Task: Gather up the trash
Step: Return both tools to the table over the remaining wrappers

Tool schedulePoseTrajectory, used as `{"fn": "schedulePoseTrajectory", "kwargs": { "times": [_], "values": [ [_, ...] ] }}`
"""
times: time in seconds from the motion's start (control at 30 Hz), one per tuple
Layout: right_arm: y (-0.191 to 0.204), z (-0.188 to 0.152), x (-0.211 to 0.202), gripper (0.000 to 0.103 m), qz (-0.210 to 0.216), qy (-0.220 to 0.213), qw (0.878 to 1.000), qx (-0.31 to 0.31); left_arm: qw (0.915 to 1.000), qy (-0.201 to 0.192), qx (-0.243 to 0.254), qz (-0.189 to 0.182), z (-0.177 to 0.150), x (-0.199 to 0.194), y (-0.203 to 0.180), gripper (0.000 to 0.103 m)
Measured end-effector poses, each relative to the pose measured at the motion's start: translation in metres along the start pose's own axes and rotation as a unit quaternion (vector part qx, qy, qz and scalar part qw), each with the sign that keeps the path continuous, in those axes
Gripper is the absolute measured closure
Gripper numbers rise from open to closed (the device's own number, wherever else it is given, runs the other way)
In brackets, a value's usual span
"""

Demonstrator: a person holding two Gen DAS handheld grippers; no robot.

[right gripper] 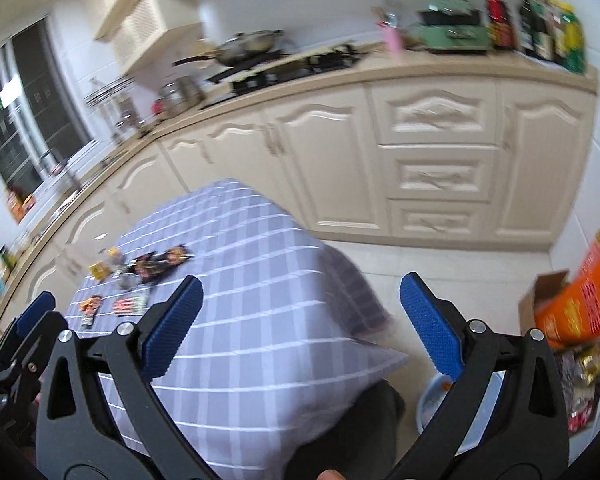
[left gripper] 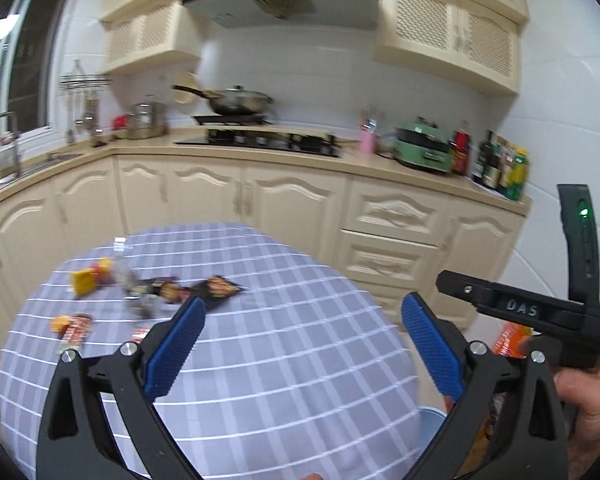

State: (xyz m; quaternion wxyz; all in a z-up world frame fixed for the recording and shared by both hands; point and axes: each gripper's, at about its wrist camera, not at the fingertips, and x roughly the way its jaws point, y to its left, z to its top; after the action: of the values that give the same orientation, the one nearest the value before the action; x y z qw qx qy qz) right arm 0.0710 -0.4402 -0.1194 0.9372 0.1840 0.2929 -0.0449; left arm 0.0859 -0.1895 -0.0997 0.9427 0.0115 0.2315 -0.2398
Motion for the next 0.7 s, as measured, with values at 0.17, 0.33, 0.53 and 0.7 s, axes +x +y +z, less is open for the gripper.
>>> {"fn": "schedulePoseTrajectory", "kwargs": {
  "times": [0.17, 0.33, 0.53, 0.7],
  "values": [
    [0.043, 0.001, 0.013, 0.006, 0.026, 0.007, 0.999, -0.029, 0.9985, -0.008, -0.030, 0.045, -0.002, -0.013, 0.048, 0.006],
    [0.087, -0.002, 0.030, 0.006, 0.055, 0.020, 0.996, -0.062, 0.9940, -0.001, -0.059, 0.092, -0.012, -0.019, 0.097, 0.006],
    [0.138, -0.008, 0.055, 0.006, 0.084, 0.039, 0.991, -0.099, 0.9844, 0.009, -0.091, 0.150, -0.025, -0.023, 0.162, 0.006],
    [0.181, -0.019, 0.078, 0.006, 0.115, 0.063, 0.983, -0.132, 0.9747, 0.021, -0.094, 0.202, -0.033, -0.023, 0.216, 0.006]
  ]
}}
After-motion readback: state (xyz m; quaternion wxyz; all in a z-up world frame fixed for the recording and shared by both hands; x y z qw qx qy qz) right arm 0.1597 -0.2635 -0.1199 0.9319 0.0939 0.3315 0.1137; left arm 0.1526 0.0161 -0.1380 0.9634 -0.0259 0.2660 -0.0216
